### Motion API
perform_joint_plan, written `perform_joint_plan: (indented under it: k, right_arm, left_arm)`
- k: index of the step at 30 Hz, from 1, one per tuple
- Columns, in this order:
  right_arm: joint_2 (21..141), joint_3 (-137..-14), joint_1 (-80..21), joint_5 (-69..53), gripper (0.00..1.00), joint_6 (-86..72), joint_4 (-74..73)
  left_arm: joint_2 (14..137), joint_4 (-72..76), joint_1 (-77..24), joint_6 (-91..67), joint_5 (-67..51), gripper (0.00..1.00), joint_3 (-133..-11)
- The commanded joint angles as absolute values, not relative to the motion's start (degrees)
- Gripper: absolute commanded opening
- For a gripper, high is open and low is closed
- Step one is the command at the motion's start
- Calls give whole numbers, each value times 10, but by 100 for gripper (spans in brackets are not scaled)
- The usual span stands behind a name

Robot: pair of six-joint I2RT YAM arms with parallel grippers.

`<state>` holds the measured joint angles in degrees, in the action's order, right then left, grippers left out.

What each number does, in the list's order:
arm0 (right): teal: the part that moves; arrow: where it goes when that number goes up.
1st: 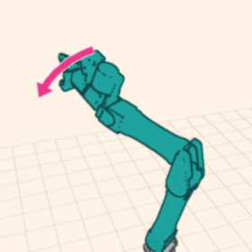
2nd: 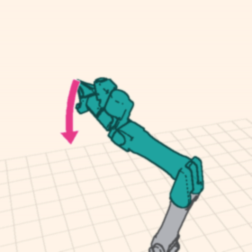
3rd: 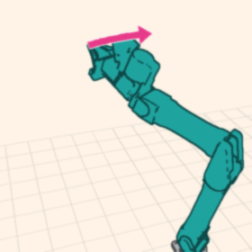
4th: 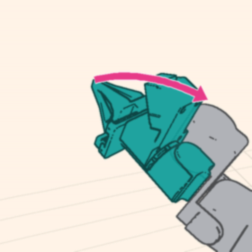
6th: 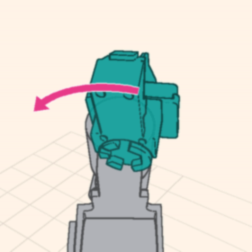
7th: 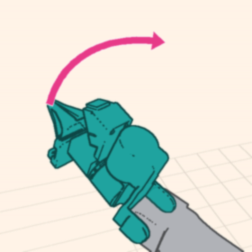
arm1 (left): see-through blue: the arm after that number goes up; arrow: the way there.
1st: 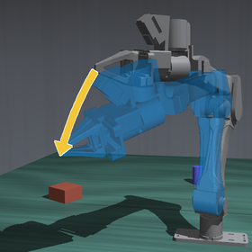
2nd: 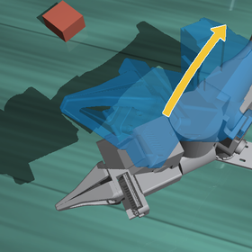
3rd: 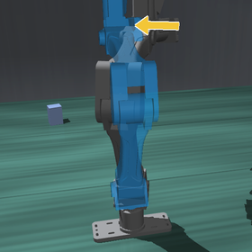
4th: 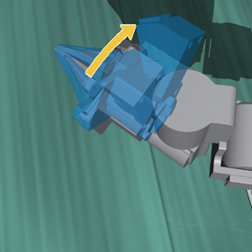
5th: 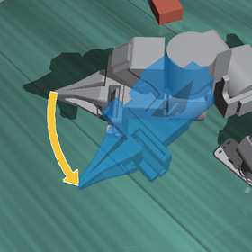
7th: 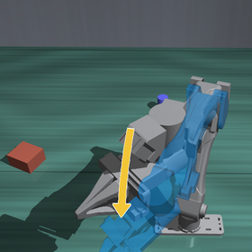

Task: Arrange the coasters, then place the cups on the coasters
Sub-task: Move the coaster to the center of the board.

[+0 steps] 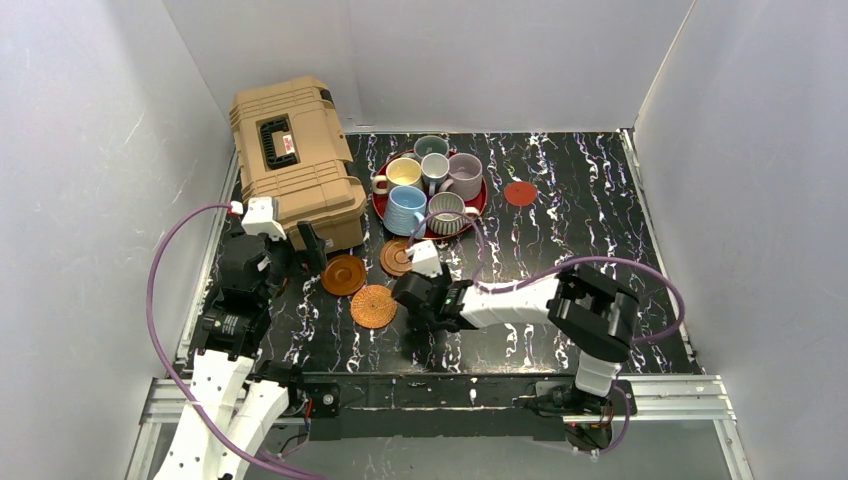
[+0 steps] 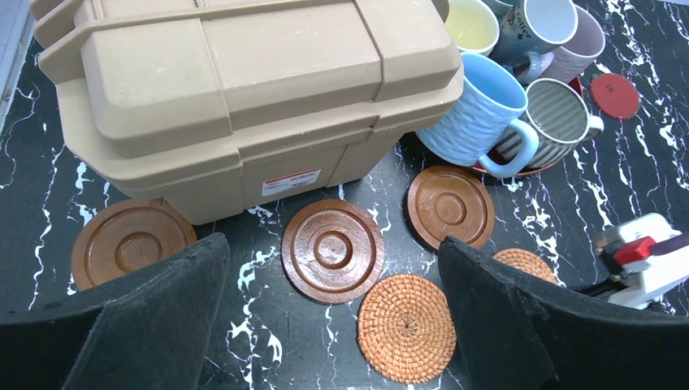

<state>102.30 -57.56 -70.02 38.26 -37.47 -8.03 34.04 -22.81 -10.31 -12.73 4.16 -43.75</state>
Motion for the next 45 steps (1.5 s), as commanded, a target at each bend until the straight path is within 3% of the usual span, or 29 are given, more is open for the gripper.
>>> perform_joint_plan:
  k: [1,14,20,45]
  right_arm:
    - [973,-524,-662,401,69,-411,-128]
    - [841,-445,-543,403,74,-388,-150]
    - [801,-465,-540,404,98,-376,-191]
    - [841,-419,-533,314,98,-465,-198]
  left_arm:
    - [337,-235,-103,-129,51,99,-443]
    - [332,-236,-103,-131,52,99,-443]
    - [324,-238,-104,-130,60,99,-442]
    - [331,-238,-104,-131,55,99,-442]
